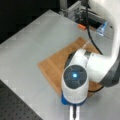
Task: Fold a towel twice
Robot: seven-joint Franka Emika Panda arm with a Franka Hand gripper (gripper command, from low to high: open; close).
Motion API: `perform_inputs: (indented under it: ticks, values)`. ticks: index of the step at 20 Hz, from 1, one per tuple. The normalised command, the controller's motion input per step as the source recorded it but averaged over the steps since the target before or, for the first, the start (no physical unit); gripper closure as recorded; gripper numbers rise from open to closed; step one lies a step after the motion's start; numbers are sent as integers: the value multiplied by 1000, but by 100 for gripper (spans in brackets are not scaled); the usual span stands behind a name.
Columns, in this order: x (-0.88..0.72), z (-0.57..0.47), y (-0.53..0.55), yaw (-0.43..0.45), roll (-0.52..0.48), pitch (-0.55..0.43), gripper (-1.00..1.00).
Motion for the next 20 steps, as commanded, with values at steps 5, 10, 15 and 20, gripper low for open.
perform_inputs:
  ticks: [5, 10, 15, 20]
  values:
    - [55, 0, -130, 113, -349, 53, -100]
    - [39, -71, -78, 149, -271, -7, -100]
    - [36, -85, 17, 97, -196, -27, -100]
    - [29, -81, 16, 92, -171, -33, 100]
